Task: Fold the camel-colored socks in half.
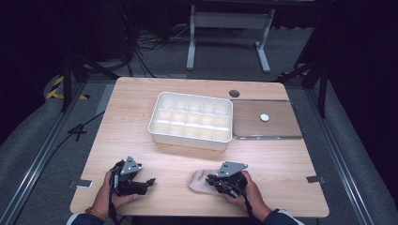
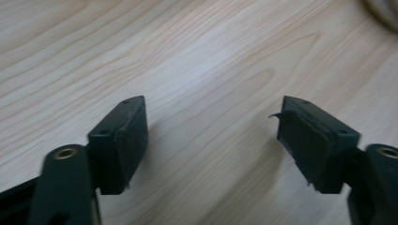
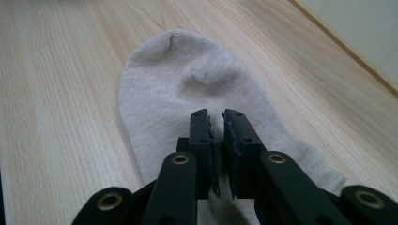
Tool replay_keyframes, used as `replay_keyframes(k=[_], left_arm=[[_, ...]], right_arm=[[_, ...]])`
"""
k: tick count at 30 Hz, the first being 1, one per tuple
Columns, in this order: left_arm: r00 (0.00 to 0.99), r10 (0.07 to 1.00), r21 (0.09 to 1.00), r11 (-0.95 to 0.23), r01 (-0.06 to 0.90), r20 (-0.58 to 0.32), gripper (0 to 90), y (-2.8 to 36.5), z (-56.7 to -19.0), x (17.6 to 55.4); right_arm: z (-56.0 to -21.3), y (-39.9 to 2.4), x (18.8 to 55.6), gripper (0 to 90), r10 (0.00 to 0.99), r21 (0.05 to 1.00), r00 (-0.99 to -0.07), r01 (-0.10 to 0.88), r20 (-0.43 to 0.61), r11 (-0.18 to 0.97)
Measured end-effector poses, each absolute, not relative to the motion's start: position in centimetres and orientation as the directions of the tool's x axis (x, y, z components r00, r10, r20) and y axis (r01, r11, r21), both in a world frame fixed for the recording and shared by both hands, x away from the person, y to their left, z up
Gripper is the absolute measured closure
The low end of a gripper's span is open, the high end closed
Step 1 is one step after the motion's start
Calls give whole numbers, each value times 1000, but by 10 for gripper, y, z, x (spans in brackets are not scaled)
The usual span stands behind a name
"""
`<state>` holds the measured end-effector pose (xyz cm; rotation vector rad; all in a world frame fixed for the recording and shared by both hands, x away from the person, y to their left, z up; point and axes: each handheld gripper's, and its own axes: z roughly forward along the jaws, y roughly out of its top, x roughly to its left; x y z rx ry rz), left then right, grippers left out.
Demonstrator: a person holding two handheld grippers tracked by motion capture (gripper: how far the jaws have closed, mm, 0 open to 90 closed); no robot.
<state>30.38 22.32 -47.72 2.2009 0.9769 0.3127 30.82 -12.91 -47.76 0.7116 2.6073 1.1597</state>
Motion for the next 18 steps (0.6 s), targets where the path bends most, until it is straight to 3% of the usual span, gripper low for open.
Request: replay_keyframes(k=[8, 9, 18], left_arm=[[745, 658, 738, -449, 503, -108, 332, 186, -464, 303], [758, 638, 748, -436, 500, -135, 371, 175, -461, 303], [779, 616, 734, -474, 486, -118, 353, 140, -463, 311]], right_arm=[[-479, -120, 310, 825, 491, 747, -871, 333, 9, 575], [-479, -118, 310, 825, 486, 747, -874, 323, 1, 581], [-479, -115, 312, 824, 475, 749, -880, 310, -7, 585]])
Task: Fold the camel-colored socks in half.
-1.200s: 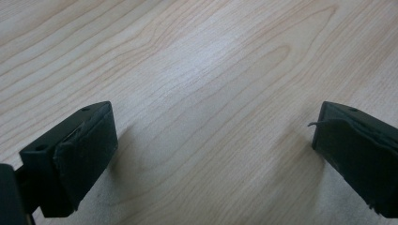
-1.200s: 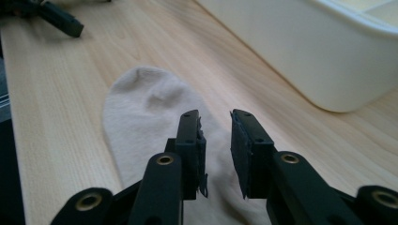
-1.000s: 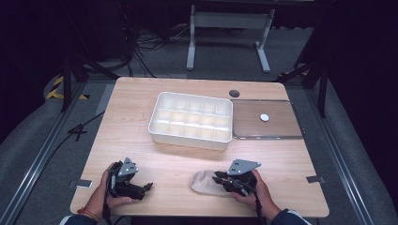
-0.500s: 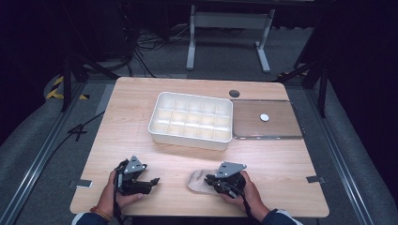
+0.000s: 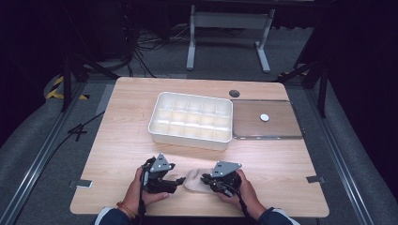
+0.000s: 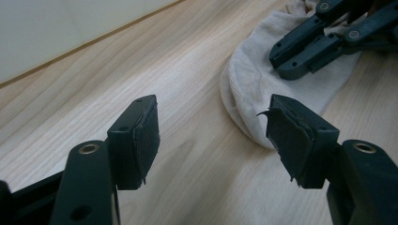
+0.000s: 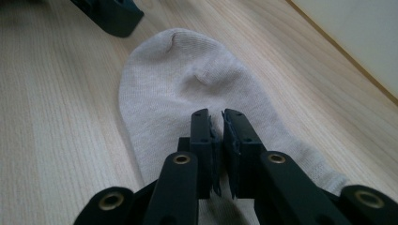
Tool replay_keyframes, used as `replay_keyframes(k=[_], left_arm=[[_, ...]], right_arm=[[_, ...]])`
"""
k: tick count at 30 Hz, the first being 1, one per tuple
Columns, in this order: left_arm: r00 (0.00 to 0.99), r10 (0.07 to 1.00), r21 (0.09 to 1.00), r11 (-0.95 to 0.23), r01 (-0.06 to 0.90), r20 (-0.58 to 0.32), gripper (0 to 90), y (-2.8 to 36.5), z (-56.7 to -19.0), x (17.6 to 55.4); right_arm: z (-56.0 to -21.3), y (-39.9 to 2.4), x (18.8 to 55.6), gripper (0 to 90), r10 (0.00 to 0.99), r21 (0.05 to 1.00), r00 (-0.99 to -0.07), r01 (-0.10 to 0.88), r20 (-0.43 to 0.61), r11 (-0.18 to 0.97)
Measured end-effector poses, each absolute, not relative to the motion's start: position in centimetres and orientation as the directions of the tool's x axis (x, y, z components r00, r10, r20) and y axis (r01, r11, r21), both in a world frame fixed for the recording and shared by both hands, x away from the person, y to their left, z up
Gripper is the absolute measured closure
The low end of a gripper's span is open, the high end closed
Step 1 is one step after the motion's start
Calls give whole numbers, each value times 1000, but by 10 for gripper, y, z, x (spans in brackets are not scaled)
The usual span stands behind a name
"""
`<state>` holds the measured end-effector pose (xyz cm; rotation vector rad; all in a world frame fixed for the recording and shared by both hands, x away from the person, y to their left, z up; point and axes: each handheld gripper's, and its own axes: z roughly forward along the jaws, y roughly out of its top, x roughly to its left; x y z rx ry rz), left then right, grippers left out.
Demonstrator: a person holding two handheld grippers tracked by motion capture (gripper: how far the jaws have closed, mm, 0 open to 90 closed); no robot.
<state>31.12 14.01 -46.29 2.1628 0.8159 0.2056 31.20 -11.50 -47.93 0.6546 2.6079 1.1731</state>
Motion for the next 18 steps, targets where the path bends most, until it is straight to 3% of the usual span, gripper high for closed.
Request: replay_keyframes(k=[6, 10, 14, 18], left_arm=[[791, 604, 707, -515, 484, -102, 355, 120, -470, 315], [807, 589, 684, -574, 449, -35, 377, 111, -476, 313], [804, 592, 684, -567, 459, -49, 384, 110, -477, 313], [809, 585, 679, -570, 462, -60, 484, 109, -476, 312]], right_arm=[[-480, -115, 311, 824, 472, 750, -882, 306, -8, 586], [-480, -115, 312, 825, 466, 752, -885, 295, -19, 590], [-480, -116, 311, 825, 464, 753, -886, 291, -22, 590], [-480, -116, 311, 825, 466, 753, -885, 293, -20, 589]])
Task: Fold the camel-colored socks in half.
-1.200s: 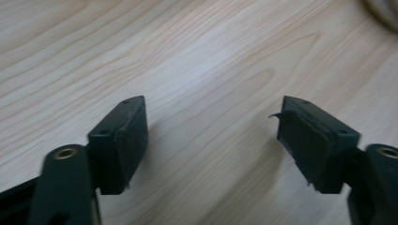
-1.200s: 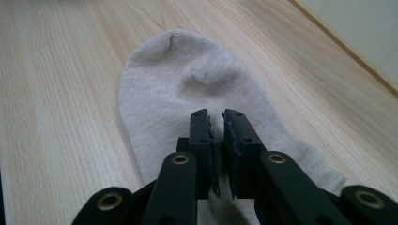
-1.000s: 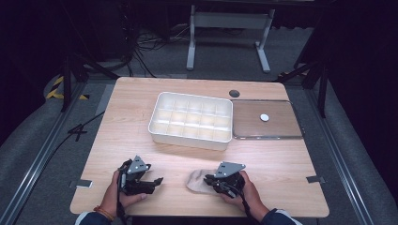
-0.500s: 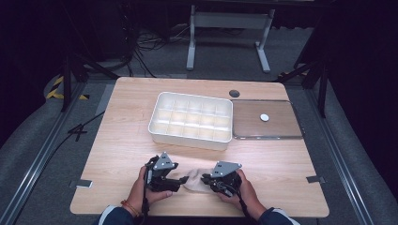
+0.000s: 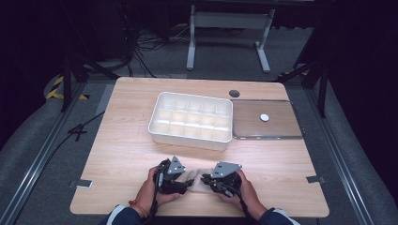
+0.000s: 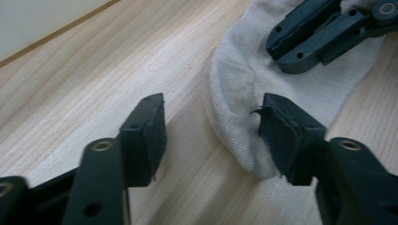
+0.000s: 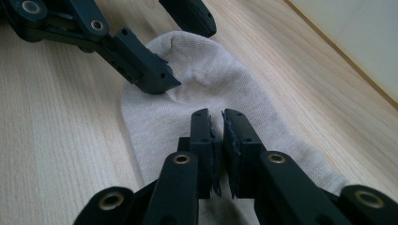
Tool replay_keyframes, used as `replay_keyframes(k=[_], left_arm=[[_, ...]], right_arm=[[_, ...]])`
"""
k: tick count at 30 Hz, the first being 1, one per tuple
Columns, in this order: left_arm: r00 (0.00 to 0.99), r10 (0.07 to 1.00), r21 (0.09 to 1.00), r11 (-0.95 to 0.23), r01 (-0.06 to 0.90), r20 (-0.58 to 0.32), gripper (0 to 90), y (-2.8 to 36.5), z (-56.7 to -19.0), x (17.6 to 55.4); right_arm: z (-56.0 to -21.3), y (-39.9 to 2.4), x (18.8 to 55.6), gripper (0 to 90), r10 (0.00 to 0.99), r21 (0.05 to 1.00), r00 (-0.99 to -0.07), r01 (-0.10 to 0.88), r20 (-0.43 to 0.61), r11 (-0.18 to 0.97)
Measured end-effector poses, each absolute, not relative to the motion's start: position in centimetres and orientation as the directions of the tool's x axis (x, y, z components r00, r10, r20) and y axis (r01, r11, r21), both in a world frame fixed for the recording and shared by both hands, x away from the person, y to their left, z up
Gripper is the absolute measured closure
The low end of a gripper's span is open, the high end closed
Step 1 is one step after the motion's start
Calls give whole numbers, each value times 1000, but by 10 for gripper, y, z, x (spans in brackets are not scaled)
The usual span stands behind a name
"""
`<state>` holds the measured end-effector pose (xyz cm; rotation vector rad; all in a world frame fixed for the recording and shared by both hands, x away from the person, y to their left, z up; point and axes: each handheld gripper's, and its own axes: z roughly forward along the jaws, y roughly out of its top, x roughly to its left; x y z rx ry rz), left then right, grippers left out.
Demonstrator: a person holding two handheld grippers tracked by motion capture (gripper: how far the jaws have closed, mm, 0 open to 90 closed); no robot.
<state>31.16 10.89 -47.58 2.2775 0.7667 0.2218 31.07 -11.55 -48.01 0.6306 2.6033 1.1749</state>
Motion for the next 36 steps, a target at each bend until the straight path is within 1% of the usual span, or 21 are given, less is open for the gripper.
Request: replay_keyframes(k=[1, 2, 3, 6, 9, 10, 11, 12, 14, 17, 18, 20, 27, 30, 36], left_arm=[[810, 583, 676, -572, 464, -63, 484, 108, -475, 311], [812, 580, 669, -579, 467, -65, 512, 107, -474, 311], [819, 569, 661, -586, 469, -77, 585, 106, -473, 311], [823, 560, 653, -589, 476, -95, 676, 105, -472, 310], [826, 552, 659, -579, 481, -118, 749, 107, -472, 310], [822, 553, 659, -569, 492, -136, 749, 108, -473, 310], [825, 546, 655, -570, 496, -149, 776, 109, -473, 311], [828, 541, 657, -571, 492, -150, 805, 110, -472, 311], [827, 544, 659, -572, 488, -141, 827, 110, -471, 309], [832, 540, 670, -570, 475, -130, 836, 110, -468, 308], [832, 535, 692, -544, 474, -149, 840, 111, -465, 307], [831, 535, 698, -538, 472, -151, 843, 111, -463, 306], [850, 502, 760, -487, 430, -160, 844, 107, -454, 301], [852, 504, 766, -487, 419, -145, 844, 105, -453, 300], [847, 510, 771, -478, 422, -148, 842, 108, -453, 302]], right_arm=[[-480, -115, 311, 825, 465, 754, -885, 288, -26, 590], [-480, -115, 311, 825, 465, 754, -885, 287, -28, 591], [-480, -116, 311, 825, 465, 752, -885, 293, -20, 590], [-480, -115, 311, 826, 466, 753, -884, 286, -31, 593], [-480, -114, 309, 830, 467, 750, -883, 277, -49, 601], [-480, -114, 309, 830, 467, 750, -883, 277, -49, 601], [-480, -114, 309, 831, 467, 749, -883, 274, -53, 603], [-480, -114, 310, 832, 467, 750, -883, 282, -40, 598], [-479, -114, 311, 832, 467, 748, -884, 287, -34, 598], [-479, -114, 310, 833, 469, 745, -883, 290, -33, 600], [-479, -114, 311, 836, 467, 743, -884, 293, -30, 602], [-479, -113, 312, 840, 466, 745, -884, 297, -21, 598], [-478, -108, 315, 842, 462, 739, -886, 295, -24, 605], [-478, -103, 316, 842, 463, 739, -886, 296, -23, 605], [-479, -96, 318, 837, 469, 748, -883, 300, -17, 592]])
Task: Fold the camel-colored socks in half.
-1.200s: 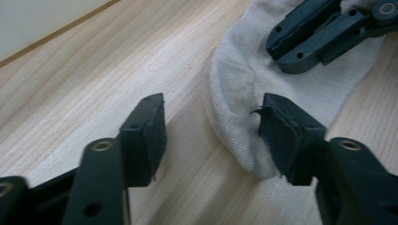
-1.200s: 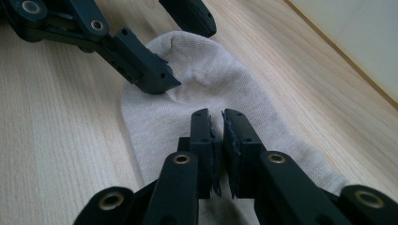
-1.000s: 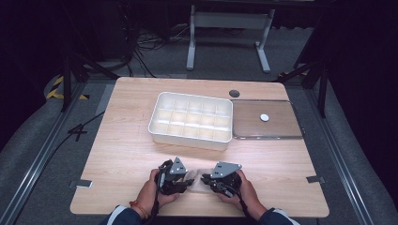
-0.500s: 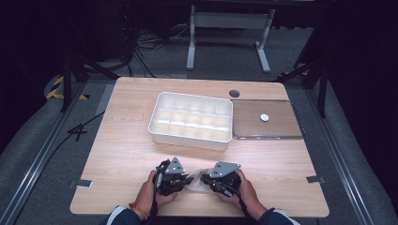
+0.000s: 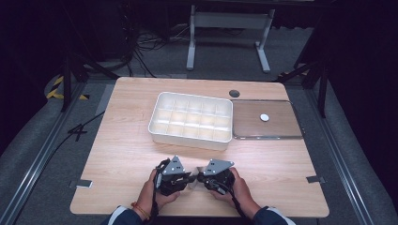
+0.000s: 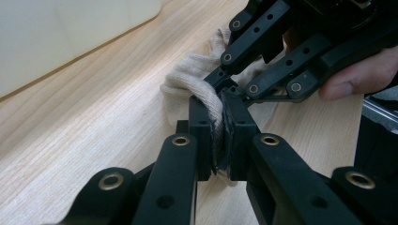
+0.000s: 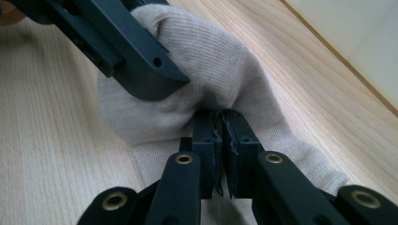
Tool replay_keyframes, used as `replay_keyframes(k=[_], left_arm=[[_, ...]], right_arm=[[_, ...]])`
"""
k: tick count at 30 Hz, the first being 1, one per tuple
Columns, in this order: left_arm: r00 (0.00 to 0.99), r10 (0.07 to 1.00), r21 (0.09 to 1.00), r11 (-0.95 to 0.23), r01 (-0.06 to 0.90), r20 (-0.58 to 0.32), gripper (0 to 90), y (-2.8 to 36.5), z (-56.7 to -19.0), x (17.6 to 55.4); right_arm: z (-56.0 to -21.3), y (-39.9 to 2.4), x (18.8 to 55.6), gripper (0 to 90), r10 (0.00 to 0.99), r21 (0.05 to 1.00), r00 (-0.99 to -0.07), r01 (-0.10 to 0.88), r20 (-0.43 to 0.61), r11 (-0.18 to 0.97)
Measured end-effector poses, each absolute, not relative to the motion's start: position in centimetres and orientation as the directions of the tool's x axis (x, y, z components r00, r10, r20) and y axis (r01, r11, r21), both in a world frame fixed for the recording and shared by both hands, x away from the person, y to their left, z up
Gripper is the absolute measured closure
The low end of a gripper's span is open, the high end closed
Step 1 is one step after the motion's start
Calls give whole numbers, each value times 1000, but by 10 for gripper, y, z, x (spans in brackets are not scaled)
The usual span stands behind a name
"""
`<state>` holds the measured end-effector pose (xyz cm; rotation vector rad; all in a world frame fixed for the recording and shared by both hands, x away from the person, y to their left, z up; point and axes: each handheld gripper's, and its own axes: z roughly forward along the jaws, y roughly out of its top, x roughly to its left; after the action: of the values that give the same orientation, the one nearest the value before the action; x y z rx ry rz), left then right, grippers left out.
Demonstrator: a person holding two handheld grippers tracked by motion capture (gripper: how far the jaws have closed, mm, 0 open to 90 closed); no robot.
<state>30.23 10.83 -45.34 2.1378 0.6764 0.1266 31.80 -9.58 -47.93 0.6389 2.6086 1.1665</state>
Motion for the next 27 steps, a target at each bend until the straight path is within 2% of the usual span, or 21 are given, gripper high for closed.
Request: replay_keyframes(k=[3, 5, 7, 13, 21, 27], left_arm=[[841, 521, 766, -478, 429, -146, 842, 109, -453, 302], [837, 527, 762, -479, 436, -147, 841, 111, -453, 302], [831, 537, 767, -469, 438, -146, 842, 114, -453, 303], [820, 555, 768, -461, 445, -142, 837, 119, -455, 304], [817, 560, 767, -463, 445, -136, 830, 120, -454, 304], [822, 554, 768, -468, 436, -129, 824, 119, -454, 303]], right_arm=[[-479, -96, 318, 802, 472, 751, -881, 294, -26, 591], [-478, -99, 317, 709, 477, 756, -878, 295, -26, 585], [-472, -105, 316, 739, 468, 760, -884, 294, -14, 579], [-451, -134, 319, 732, 491, 774, -871, 289, -31, 563], [-448, -183, 321, 701, 570, 750, -822, 374, -5, 546], [-453, -183, 320, 697, 562, 737, -827, 367, -20, 567]])
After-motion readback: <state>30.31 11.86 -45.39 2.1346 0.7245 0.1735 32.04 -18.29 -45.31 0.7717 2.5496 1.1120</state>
